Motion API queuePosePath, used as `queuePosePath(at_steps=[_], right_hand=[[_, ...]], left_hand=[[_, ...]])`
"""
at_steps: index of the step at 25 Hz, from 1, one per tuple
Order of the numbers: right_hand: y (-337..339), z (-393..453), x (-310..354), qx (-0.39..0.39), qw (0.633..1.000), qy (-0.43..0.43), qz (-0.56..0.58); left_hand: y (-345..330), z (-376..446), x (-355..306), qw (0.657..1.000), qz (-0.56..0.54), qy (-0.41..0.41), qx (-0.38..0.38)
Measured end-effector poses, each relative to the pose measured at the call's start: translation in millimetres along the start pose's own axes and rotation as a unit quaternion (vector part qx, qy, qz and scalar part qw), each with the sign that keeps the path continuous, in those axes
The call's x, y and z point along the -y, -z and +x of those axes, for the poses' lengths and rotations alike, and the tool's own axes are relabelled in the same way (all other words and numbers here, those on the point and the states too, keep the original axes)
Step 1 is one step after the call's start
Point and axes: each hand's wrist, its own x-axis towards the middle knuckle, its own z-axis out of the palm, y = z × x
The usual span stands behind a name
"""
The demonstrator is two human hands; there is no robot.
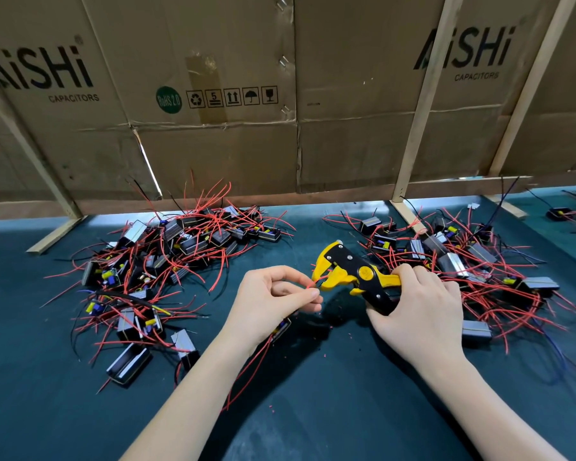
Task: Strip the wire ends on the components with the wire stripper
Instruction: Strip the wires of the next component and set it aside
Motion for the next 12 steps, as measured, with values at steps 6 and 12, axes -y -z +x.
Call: queuePosePath(at_steps=[6,12], right_hand=[[3.4,0.2,-0.6,-0.007,1.000,0.013,-0.002],[3.8,-0.1,0.1,-0.016,1.000,0.020,0.016]], left_hand=[[-4.7,-1.2,-1.5,1.000,-0.002,0.020,-0.011],[-0.4,0.2,-2.5,1.000,-0.004,0.028,-0.001]])
